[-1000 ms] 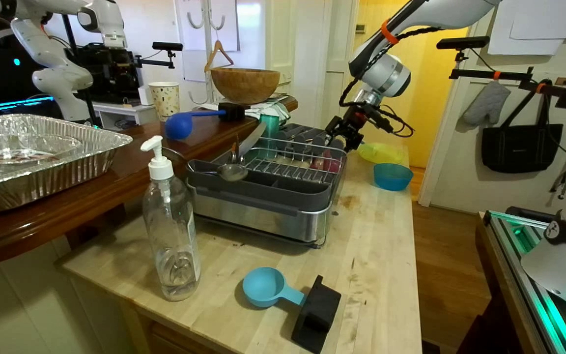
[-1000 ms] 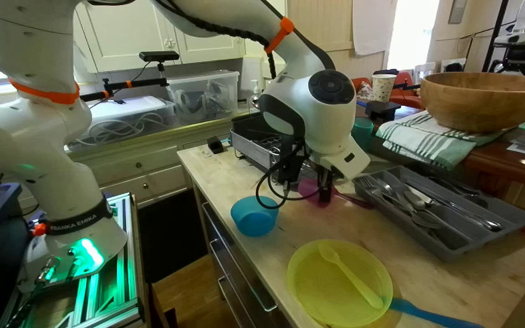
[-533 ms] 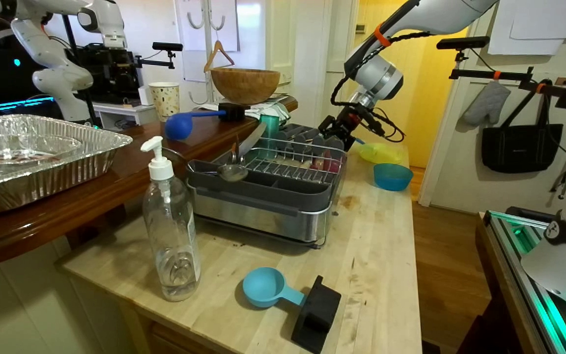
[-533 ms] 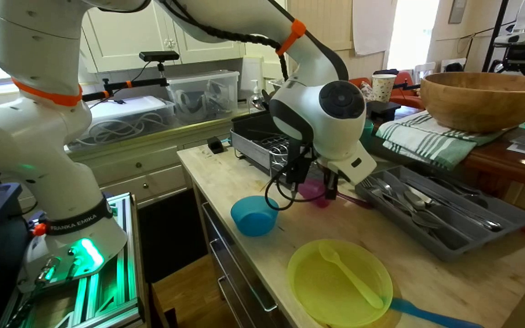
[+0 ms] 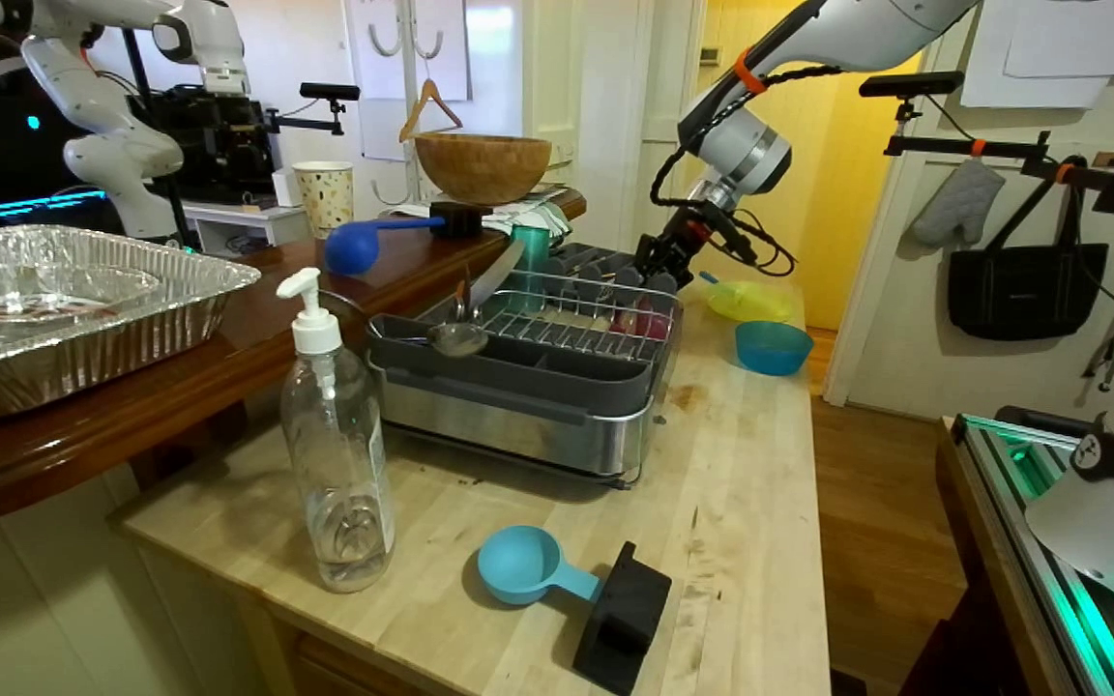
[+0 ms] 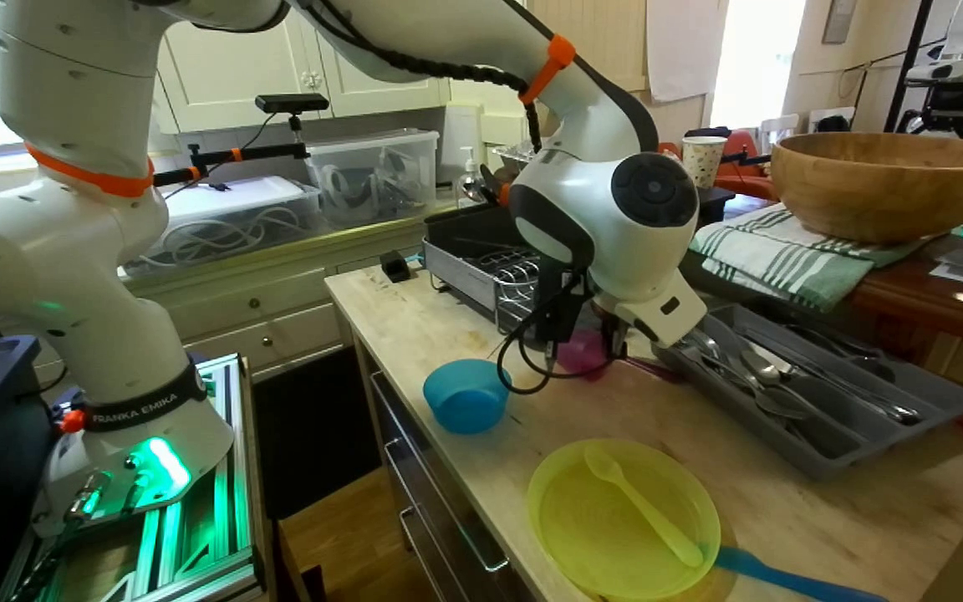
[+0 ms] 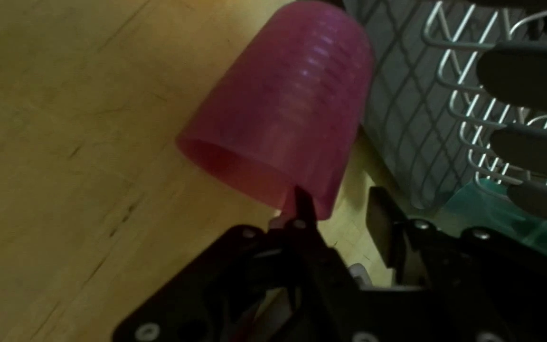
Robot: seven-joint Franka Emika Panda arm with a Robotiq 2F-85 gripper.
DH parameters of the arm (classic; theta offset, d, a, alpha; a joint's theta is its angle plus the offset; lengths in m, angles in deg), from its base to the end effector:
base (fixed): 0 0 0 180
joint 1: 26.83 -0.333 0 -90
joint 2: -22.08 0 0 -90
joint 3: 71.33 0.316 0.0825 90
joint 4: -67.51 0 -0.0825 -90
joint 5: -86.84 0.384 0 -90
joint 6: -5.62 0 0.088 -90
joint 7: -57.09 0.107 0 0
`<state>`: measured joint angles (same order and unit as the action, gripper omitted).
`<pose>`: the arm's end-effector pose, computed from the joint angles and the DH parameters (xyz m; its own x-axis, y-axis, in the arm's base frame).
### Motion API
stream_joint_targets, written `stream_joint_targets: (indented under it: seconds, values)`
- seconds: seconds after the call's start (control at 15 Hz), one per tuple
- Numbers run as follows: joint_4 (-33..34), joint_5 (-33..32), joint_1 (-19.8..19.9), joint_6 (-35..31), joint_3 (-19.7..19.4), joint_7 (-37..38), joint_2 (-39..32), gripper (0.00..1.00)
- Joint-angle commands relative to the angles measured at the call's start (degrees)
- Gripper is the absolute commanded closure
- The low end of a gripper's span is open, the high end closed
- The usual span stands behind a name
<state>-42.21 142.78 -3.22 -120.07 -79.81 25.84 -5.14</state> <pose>0.5406 -0.2996 0.2416 0.7851 -0.6193 -0.0104 -0.4883 -0.6086 -0.6254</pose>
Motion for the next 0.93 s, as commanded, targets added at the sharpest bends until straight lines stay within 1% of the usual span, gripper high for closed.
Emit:
stream_joint_targets:
  seconds: [0.0,0.07,0.13,0.53,0.73,0.87]
  values:
    - [2.4,-3.5,0.3,3.0,-1.4,0.3,-1.0,0.95]
    - [2.7,-4.8,0.3,3.5,-1.6,0.4,-1.1,0.99]
    - [3.0,-5.8,0.3,3.8,-1.7,0.7,-1.2,1.0]
    - [3.1,-8.9,0.2,3.5,-1.5,0.4,-0.8,0.99]
    - [0.7,-10.4,-0.4,-0.2,-2.0,-0.7,2.4,0.99]
    - [-2.4,-12.1,-1.5,-5.7,-2.4,-1.9,5.4,0.99]
